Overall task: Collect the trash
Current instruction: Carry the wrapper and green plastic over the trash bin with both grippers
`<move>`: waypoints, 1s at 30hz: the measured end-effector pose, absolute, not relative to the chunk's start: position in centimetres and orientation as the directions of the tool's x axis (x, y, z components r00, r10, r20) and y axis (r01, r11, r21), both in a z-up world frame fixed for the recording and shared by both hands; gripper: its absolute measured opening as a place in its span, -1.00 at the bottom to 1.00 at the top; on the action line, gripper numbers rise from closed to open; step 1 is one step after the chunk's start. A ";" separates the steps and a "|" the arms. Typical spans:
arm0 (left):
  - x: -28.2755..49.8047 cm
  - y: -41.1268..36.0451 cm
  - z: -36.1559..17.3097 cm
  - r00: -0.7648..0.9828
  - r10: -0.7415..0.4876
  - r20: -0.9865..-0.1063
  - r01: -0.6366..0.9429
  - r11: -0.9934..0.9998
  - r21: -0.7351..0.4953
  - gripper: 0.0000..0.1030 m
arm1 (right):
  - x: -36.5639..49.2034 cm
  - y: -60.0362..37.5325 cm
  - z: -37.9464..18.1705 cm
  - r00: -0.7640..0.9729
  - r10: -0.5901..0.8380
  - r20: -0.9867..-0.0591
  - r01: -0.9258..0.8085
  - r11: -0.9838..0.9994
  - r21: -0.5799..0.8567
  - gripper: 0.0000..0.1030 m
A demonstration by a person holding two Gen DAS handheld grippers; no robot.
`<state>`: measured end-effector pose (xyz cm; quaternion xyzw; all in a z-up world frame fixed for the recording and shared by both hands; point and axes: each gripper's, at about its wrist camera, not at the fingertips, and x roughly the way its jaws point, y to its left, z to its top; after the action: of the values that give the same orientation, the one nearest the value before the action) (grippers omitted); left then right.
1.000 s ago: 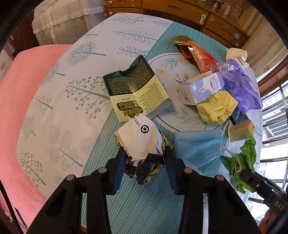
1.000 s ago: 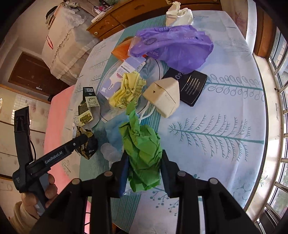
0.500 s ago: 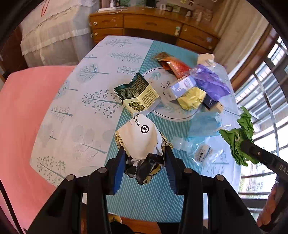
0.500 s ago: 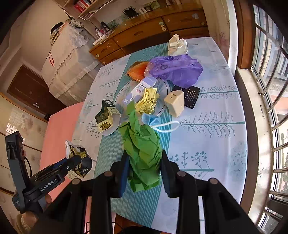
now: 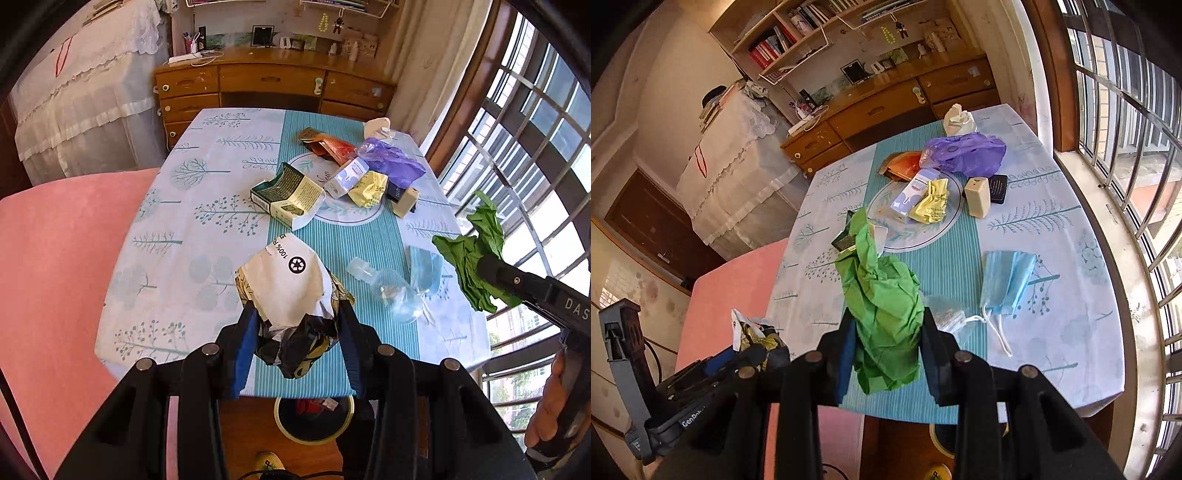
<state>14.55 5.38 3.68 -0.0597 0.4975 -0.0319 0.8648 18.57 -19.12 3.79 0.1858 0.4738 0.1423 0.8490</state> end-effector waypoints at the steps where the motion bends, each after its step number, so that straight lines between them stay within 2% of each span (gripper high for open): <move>1: 13.7 5.8 3.8 0.505 -0.124 -0.854 0.008 0.990 -0.139 -0.22 | 17.8 -18.7 4.0 0.516 0.413 -0.750 -0.068 0.893 0.445 -0.37; 9: 9.0 7.3 2.8 0.492 -0.174 -0.853 0.084 0.985 -0.152 -0.22 | 11.6 -15.9 3.3 0.515 0.372 -0.773 -0.030 0.908 0.417 -0.37; 21: 4.2 4.5 -2.6 0.360 -0.185 -0.914 0.088 0.982 -0.165 -0.22 | 4.9 -14.8 -2.6 0.307 0.377 -0.874 -0.012 0.920 0.393 -0.37; 26: 2.6 2.8 -6.8 0.310 -0.167 -0.936 0.052 0.986 -0.159 -0.21 | 3.5 -15.9 -7.7 0.220 0.382 -0.898 -0.005 0.921 0.391 -0.37; 30: 1.3 1.0 -13.7 0.228 -0.133 -0.964 0.029 0.991 -0.130 -0.21 | 2.7 -16.6 -15.0 0.133 0.368 -0.920 0.031 0.927 0.375 -0.36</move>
<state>1.34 0.95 -13.68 -0.0423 0.6190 -0.0518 0.7825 2.74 -16.60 -15.05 0.1539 0.6484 0.1140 0.7368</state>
